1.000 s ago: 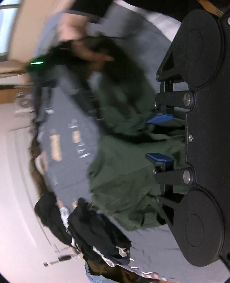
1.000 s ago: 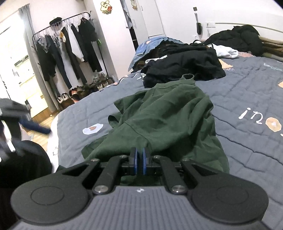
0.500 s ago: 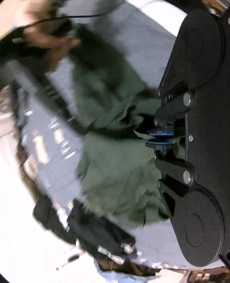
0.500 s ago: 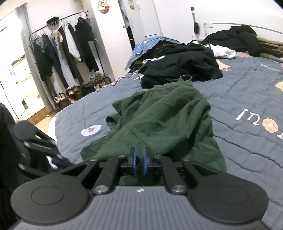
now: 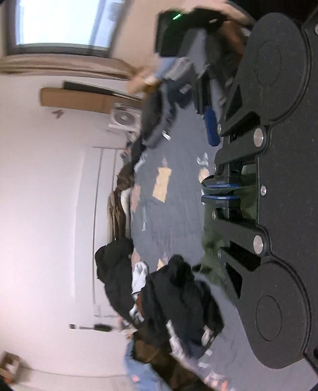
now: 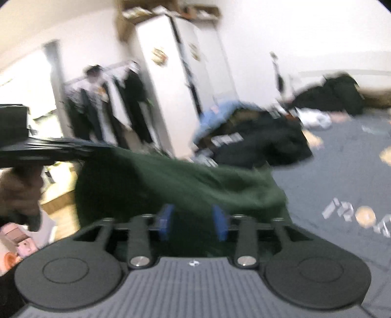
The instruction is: Fold clothes
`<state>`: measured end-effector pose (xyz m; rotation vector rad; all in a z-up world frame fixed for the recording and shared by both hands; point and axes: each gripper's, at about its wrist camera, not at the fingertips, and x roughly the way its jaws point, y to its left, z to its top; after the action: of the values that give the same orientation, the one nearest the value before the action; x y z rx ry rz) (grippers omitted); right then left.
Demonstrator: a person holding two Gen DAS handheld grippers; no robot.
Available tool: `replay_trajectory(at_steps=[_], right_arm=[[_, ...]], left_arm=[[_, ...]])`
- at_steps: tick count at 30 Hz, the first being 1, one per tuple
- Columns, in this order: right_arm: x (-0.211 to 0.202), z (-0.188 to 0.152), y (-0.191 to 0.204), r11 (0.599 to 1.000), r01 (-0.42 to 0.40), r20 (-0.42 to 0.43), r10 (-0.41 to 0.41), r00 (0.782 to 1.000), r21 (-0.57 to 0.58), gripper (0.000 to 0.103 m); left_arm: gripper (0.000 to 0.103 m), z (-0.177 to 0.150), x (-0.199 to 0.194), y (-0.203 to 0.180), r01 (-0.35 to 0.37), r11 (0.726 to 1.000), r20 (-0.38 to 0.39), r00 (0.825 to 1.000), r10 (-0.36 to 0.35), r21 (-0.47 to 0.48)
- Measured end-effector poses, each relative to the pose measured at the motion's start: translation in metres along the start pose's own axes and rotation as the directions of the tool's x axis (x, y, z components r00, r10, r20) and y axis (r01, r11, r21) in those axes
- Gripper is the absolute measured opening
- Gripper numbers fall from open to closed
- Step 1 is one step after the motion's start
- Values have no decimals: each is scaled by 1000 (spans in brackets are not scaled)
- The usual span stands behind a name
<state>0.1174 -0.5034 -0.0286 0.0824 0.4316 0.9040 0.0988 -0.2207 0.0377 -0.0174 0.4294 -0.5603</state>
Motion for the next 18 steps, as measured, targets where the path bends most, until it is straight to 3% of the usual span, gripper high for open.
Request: replay_trajectory(at_steps=[3,6,12,14,15,16,18], right_arm=[[0,8,23,997,-49,21,50,999,-55,65],[18,8,39,994,-59,-3,59,998,-92,67],[62,-7,55,979,74,-65,-88,994,-189,67],[72,-14,55,969,124,-64,-141,988,-213,59],[75,-15,51,970,140,-61,-155,986,-200,39],[74,-15,45,973,157,-47,-167,985,-167,8],[68,-12,28,977,198,4,-199,980,-81,5]], left_arm=[[6,-1,6,1,4,999,-5,1000,-4,-33],[6,-3,8,3,14,998,-10,1000,-15,-57],[6,1,14,1,25,997,-11,1000,-26,-69],[6,1,19,-2,29,998,-17,999,-30,-64],[6,1,21,-3,28,998,-24,999,-29,-59],[7,1,24,-4,25,998,-34,999,-27,-53],[9,1,27,-6,21,999,-51,998,-23,-45]])
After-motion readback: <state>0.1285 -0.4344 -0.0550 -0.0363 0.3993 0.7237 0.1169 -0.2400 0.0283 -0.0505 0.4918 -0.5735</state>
